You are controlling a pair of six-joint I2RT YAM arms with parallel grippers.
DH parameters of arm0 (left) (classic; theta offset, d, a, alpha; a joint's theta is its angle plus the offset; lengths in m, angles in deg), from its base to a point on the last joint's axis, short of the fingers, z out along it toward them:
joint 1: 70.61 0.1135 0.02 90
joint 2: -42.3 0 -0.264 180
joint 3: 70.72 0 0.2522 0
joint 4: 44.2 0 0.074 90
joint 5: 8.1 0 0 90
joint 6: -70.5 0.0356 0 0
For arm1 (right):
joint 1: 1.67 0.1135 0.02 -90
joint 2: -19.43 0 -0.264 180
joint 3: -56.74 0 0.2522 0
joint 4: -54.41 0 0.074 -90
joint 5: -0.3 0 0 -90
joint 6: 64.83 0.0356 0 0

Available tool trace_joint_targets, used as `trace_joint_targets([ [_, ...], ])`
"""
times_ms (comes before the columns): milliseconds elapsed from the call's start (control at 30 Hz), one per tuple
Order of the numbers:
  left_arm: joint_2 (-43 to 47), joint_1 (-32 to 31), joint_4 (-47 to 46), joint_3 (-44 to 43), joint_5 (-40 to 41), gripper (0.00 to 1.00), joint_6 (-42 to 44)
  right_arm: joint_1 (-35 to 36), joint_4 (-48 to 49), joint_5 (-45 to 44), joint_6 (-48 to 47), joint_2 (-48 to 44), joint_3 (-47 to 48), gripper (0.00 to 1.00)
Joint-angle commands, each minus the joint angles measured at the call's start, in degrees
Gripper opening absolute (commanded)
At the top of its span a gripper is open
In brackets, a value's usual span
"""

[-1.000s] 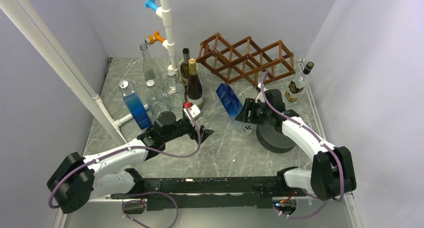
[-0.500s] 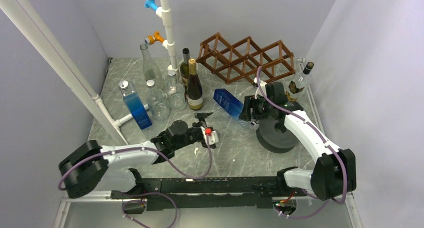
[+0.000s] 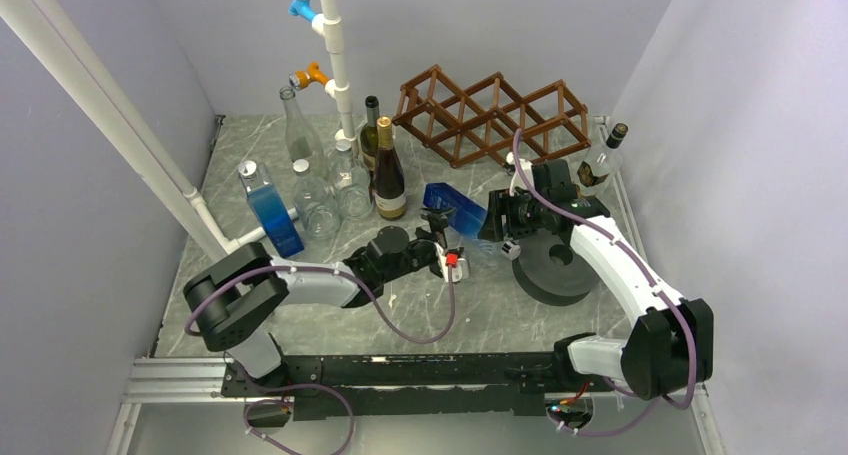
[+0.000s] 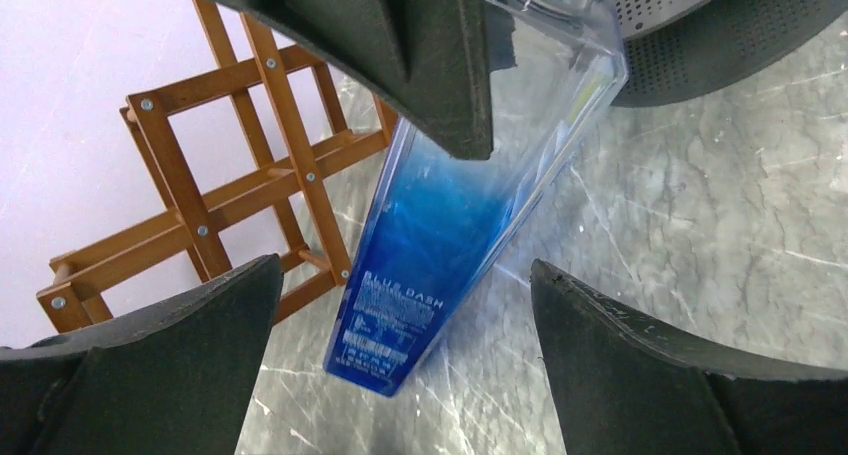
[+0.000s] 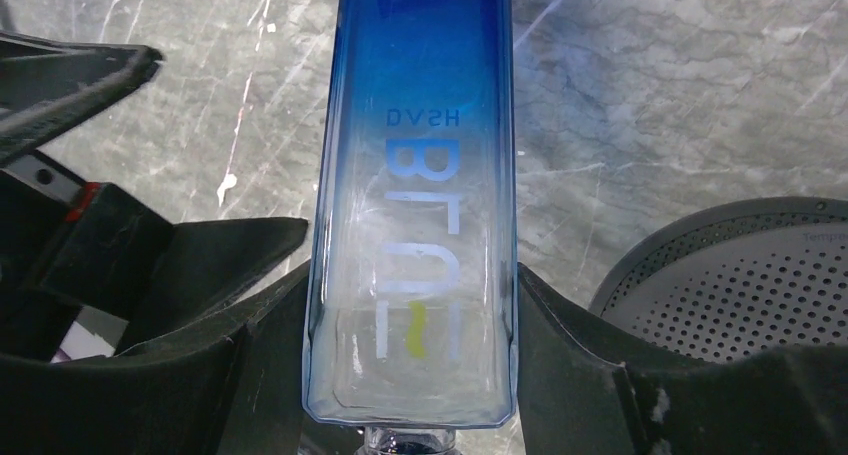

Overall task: Take the wine bottle off the wine rack
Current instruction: Place the wine bottle at the center of the board.

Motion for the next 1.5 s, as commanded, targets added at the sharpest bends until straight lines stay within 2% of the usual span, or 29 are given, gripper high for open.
trace_joint_targets([
  [0, -3.45, -0.20, -6.72, -3.45, -4.13, 0.99, 1.40, -0.10, 1.30, 5.57, -1.06, -0.61, 5.65, 0.14],
  [367, -9.77, 0.96, -5.07, -9.86, -9.44, 0.99, 0.51, -0.08, 0.42, 7.55, -1.06, -0.19, 6.84, 0.14],
  [700, -12.79, 1.23, 0.85, -15.06, -12.52, 0.91, 0.15, -0.04, -1.85, 6.64, -2.45, -0.57, 8.72, 0.15],
  [867, -13.47, 1.40, 5.49, -17.65, -14.03, 0.79, 0.24, -0.04, -3.77, 7.66, -4.29, -0.01, 10.11, 0.18],
  [967, -13.60, 1.40, 7.29, -18.63, -14.29, 0.65, -0.03, -0.05, -4.45, 8.03, -5.21, 0.07, 10.76, 0.22],
  [1067, -13.49, 1.48, 7.56, -18.87, -13.49, 0.24, -0.68, -0.05, -5.41, 8.54, -6.76, -0.06, 11.34, 0.34],
  [1167, -13.16, 1.58, 6.85, -18.61, -13.52, 0.04, -1.71, -0.38, -6.99, 10.01, -8.64, -0.15, 12.06, 0.50],
  [1200, -12.91, 1.58, 6.77, -18.56, -13.77, 0.00, -2.09, -0.70, -7.39, 10.40, -9.60, -0.24, 12.34, 0.53],
  [1367, -11.43, 1.51, 5.10, -17.79, -14.92, 0.00, -4.44, -3.77, -11.32, 18.01, -15.03, -0.37, 14.63, 0.70],
  [1400, -11.04, 1.53, 4.70, -17.46, -15.08, 0.00, -4.93, -4.86, -12.31, 19.97, -16.46, -0.40, 15.32, 0.78],
  [1433, -10.67, 1.57, 4.14, -17.13, -15.38, 0.00, -5.57, -5.91, -13.19, 21.67, -17.56, -0.56, 15.89, 0.97],
  [1467, -10.21, 1.56, 3.65, -16.61, -15.68, 0.00, -6.03, -6.86, -14.09, 23.00, -18.61, -0.68, 16.51, 0.99],
])
